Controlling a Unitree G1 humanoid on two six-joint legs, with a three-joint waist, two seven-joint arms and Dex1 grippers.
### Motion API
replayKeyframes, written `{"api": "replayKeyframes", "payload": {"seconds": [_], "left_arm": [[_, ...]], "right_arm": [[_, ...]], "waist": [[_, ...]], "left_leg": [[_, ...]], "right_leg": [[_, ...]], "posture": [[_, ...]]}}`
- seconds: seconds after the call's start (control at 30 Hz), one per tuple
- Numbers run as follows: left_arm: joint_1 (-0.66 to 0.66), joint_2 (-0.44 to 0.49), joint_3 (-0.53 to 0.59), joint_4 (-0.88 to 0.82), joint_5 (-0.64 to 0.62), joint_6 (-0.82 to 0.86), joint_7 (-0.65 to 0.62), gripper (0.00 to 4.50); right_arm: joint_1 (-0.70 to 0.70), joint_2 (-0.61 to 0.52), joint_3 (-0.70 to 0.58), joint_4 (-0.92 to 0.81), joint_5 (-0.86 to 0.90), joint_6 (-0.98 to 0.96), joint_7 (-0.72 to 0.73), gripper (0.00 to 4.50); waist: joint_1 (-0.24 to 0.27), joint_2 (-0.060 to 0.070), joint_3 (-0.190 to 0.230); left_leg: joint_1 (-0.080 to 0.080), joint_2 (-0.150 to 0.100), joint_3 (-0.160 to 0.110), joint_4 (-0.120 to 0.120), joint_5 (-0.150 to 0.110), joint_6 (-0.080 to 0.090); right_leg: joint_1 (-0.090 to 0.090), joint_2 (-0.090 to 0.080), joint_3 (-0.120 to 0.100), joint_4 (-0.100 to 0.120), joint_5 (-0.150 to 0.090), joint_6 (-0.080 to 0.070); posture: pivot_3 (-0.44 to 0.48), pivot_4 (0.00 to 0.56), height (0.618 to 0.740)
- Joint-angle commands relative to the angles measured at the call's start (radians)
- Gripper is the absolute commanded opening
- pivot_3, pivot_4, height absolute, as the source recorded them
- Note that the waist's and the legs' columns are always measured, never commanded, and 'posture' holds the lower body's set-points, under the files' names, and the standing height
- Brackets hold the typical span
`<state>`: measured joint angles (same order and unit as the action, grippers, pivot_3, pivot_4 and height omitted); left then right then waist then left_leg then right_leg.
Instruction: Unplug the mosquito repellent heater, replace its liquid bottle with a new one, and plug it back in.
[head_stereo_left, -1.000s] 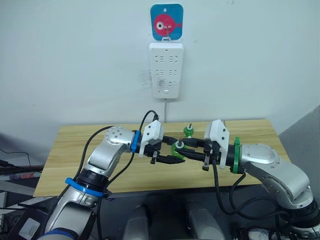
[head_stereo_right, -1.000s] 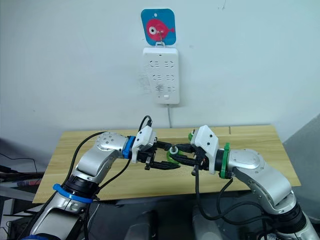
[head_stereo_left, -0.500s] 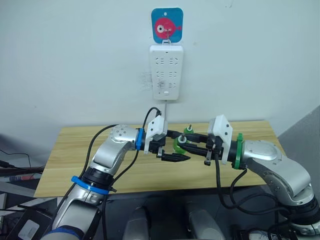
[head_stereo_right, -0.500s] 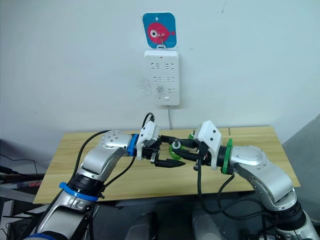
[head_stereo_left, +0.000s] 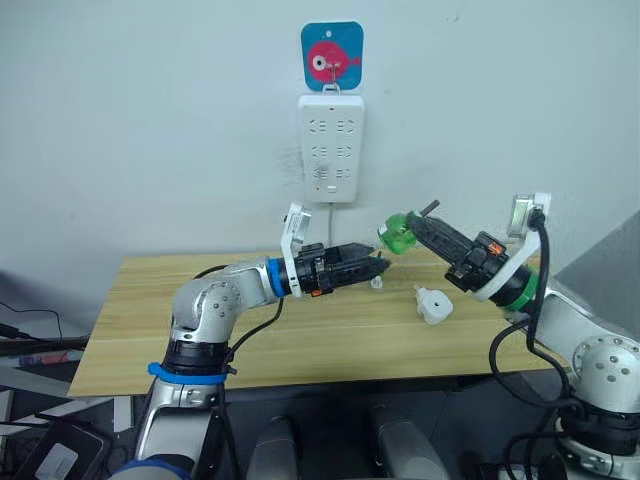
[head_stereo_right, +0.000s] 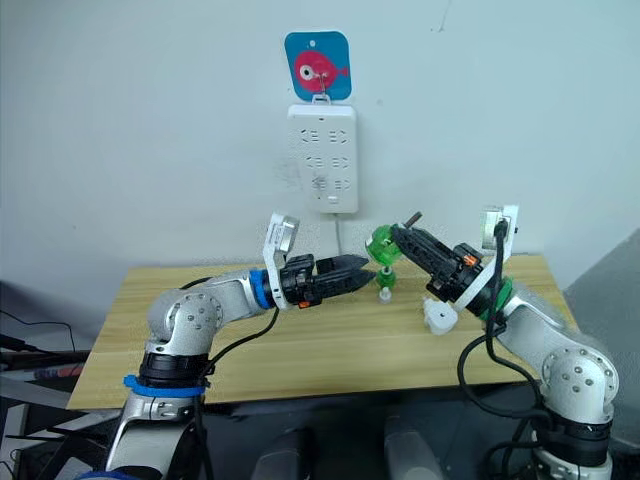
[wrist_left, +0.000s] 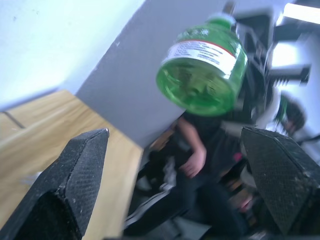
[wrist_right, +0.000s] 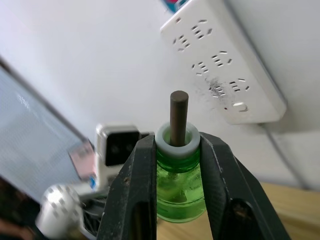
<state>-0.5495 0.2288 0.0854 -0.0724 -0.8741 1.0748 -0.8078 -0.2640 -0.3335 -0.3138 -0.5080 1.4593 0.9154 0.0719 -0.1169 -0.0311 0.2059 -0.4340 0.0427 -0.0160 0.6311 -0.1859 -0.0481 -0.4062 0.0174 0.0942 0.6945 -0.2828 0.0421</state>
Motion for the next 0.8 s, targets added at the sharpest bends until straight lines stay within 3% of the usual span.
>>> {"api": "replayKeyframes", "payload": {"seconds": [0.03,0.37,0.7,0.8], "left_arm": [[-0.023,-0.080,0.095,-0.039,-0.143,0.072,0.146,4.50],[-0.061,-0.208,0.210,-0.017,-0.424,0.124,0.437,4.50],[-0.064,-0.204,0.183,-0.007,-0.598,0.110,0.577,4.50],[-0.062,-0.200,0.178,-0.001,-0.637,0.095,0.605,3.88]], "right_arm": [[0.014,0.025,0.010,-0.038,0.195,-0.084,-0.160,0.82],[0.011,0.040,0.097,-0.071,0.382,-0.251,-0.356,0.82],[0.025,0.024,0.157,-0.091,0.385,-0.315,-0.369,0.82],[0.030,0.021,0.165,-0.093,0.387,-0.325,-0.364,0.82]], "waist": [[0.000,-0.001,-0.003],[0.002,-0.001,-0.011],[0.002,0.000,-0.013],[0.002,0.000,-0.013]], "left_leg": [[0.000,0.000,0.000,0.000,0.000,0.000],[0.000,-0.001,0.000,0.000,0.000,0.000],[0.000,-0.001,0.000,0.000,0.000,0.000],[0.000,-0.001,0.000,0.000,0.000,0.000]], "right_leg": [[0.000,0.000,0.000,0.000,0.000,0.000],[0.000,0.000,0.001,0.000,0.000,0.000],[0.000,0.000,0.001,0.000,0.000,0.000],[0.000,0.000,0.001,0.000,0.000,0.000]], "posture": [[-0.135,0.126,0.740],[-0.129,0.123,0.740],[-0.130,0.122,0.740],[-0.129,0.123,0.740]]}}
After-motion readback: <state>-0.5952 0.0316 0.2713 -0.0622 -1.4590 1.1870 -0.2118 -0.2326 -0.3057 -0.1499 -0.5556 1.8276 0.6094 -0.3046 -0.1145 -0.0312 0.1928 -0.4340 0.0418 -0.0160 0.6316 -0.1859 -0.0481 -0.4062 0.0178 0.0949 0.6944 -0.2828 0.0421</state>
